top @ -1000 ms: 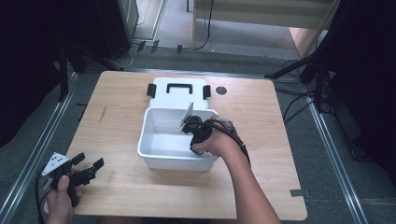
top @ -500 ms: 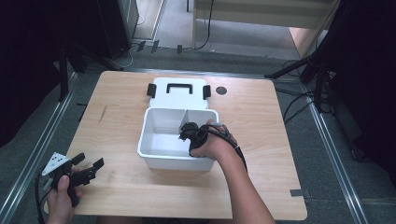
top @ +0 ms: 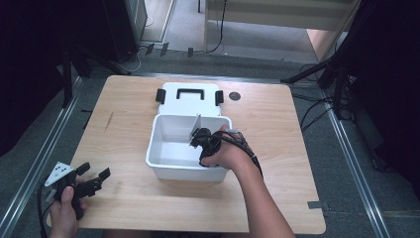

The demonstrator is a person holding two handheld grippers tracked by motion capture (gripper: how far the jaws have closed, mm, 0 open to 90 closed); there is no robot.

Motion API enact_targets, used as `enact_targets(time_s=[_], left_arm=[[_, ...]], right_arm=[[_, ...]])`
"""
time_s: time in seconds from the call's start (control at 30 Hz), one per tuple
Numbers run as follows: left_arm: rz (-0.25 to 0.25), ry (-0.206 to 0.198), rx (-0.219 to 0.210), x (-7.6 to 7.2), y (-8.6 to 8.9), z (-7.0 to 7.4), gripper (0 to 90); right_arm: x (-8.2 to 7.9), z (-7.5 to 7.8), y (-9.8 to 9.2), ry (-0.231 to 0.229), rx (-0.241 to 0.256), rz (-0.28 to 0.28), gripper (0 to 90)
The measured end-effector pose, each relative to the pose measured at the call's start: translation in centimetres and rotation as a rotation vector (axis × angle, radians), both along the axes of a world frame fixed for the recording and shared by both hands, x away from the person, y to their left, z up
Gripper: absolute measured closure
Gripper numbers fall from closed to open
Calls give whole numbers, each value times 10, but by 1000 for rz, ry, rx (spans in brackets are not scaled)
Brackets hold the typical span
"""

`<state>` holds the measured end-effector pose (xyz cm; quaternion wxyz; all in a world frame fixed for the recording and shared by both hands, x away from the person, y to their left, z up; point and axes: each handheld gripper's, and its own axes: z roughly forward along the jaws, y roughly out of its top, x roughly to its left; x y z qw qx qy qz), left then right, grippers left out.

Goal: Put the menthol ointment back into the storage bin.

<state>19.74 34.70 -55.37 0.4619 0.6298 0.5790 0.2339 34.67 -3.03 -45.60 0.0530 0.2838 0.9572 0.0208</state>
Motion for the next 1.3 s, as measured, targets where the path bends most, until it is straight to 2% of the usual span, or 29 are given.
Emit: enact_targets(time_s=[0.13, 0.27, 0.53, 0.63, 0.83, 1.3], left_arm=[[-1, 1, 4, 0, 0, 0, 145], [0, 2, 6, 1, -1, 0, 145], [0, -3, 0, 1, -1, 0, 145], [0, -1, -1, 1, -1, 0, 145], [-1, 2, -4, 1, 0, 0, 145], [-2, 4, 4, 1, -1, 0, 145]], right_arm=[[-1, 9, -2, -8, 21, -9, 373], [-5, 22, -7, -32, 2, -5, 348], [-9, 46, -22, -40, 92, -54, 314], [-11, 53, -28, -42, 115, -51, 306], [-15, 69, -41, -54, 154, -78, 302], [-21, 86, -80, -94, 167, -122, 280]])
